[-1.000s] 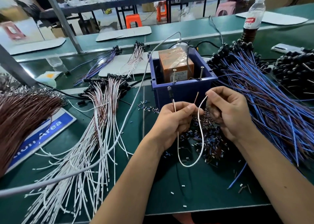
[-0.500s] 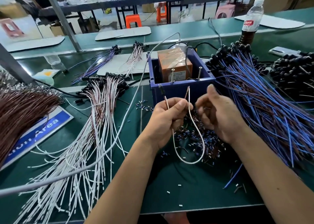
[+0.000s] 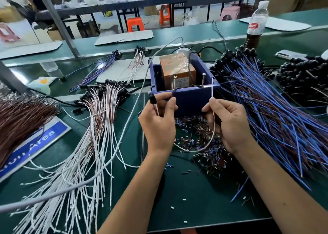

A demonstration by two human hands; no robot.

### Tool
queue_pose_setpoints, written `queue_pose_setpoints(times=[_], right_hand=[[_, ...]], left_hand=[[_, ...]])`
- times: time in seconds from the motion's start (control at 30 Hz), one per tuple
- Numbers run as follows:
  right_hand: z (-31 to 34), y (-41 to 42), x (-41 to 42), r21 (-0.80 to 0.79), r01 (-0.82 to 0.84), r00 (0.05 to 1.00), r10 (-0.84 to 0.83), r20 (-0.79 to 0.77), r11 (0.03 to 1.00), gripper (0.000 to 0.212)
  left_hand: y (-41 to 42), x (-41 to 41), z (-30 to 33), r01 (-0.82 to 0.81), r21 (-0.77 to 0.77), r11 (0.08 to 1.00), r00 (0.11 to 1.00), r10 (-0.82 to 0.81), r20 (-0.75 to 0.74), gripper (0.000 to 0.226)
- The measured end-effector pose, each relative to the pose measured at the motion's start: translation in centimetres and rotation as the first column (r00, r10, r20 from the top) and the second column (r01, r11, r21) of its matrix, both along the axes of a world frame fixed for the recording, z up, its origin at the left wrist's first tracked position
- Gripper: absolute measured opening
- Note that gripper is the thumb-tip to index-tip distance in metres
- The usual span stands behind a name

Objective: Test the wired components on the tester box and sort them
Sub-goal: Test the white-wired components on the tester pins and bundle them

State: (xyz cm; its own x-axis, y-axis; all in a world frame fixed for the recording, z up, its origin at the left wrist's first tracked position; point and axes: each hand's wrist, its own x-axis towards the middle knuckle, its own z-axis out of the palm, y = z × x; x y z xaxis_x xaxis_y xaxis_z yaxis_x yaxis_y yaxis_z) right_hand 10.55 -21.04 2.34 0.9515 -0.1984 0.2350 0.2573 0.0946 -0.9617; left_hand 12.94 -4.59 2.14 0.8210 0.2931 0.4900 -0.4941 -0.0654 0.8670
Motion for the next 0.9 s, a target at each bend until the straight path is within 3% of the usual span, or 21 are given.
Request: queue_pose_setpoints(times=[0.23,0.47,0.9], right_hand=[[0.17,0.0,-0.1,0.003,-0.121,0.991,0.121,-0.054,0.993,0.038],[0.18,0.07,-0.25,-0.001,-0.175,0.983,0.174,-0.063,0.985,0.038],[-0.09,-0.04,0.04,0.037,-0.133,0.988,0.135,-0.072,0.99,0.041]], left_hand=[[-0.11,0.62,0.38,-0.095,-0.037,0.995,0.995,0.096,0.007,0.002],[-0.24,0.82,0.14,-0.081,-0.011,0.997,0.996,0.082,0.019,0.006],[-0.29,0.63,0.21,-0.063,-0.033,0.997,0.998,0.064,0.027,0.004]])
